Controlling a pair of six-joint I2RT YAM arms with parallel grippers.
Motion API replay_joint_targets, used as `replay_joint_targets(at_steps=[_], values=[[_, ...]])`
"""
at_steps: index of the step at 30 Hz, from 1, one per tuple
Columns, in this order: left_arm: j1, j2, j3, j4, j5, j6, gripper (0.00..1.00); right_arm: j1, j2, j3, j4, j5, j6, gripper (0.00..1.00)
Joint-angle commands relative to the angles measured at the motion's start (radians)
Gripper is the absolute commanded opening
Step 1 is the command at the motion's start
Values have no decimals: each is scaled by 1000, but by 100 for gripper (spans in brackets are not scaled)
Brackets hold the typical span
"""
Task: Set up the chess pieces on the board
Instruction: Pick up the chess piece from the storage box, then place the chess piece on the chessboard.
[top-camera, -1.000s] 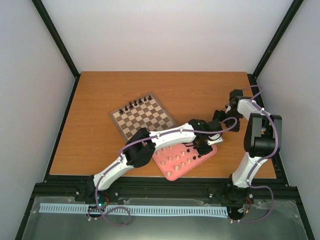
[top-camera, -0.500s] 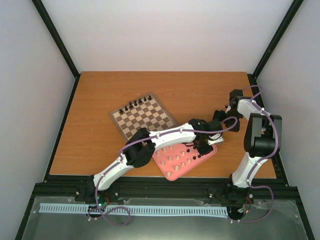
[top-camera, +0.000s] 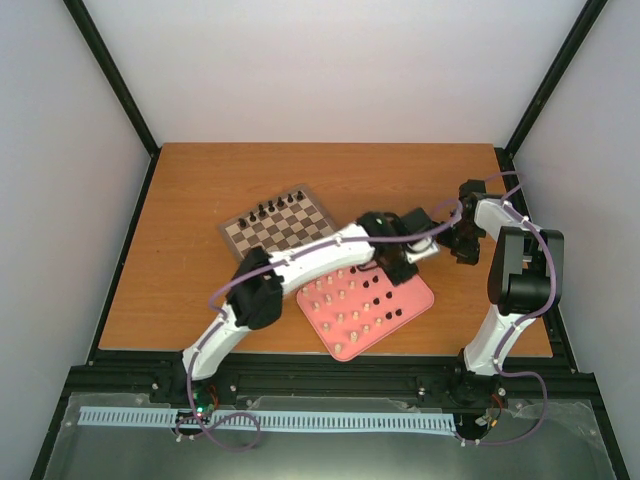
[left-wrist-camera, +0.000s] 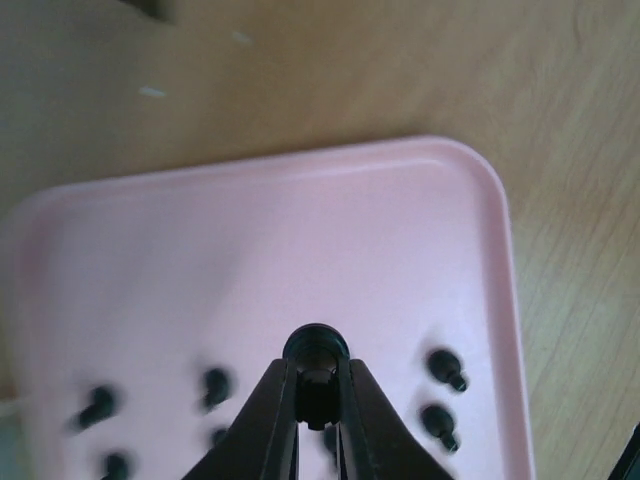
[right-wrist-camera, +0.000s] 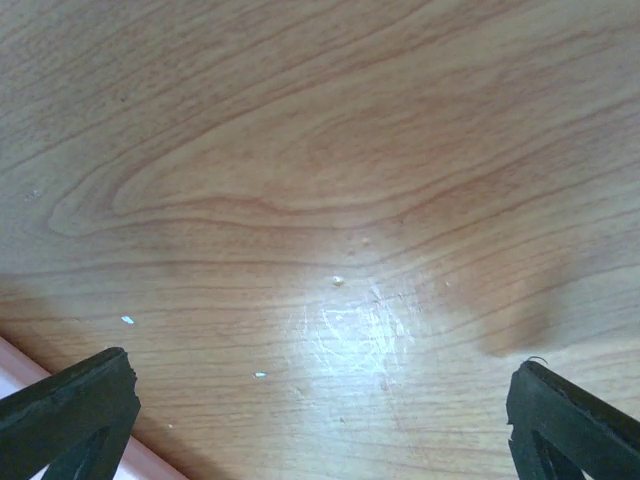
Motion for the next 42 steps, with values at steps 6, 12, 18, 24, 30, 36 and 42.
replay_joint_targets(at_steps=[6,12,18,24,30,36,42], values=[[266,-381,-78,-62,-108,-18,1,-4,-26,-9,8,6,4,100],[577,-605,-390,-13,-137,-123,1,-3,-6,7,7,-1,4,100],[836,-754,-671,70,-102,-190,2,-3,23,18,6,-2,-3,100],[966,-727,-790,109,-88,-235,2,0,52,35,-1,-6,-7,100],[986,-637,-796,148,-54,-230,2,-1,61,40,-5,5,-9,100],[987,-551,-760,175,-46,-238,2,-1,62,28,1,3,-5,100],[986,-505,-754,196,-62,-241,2,-1,48,27,2,18,-8,100]])
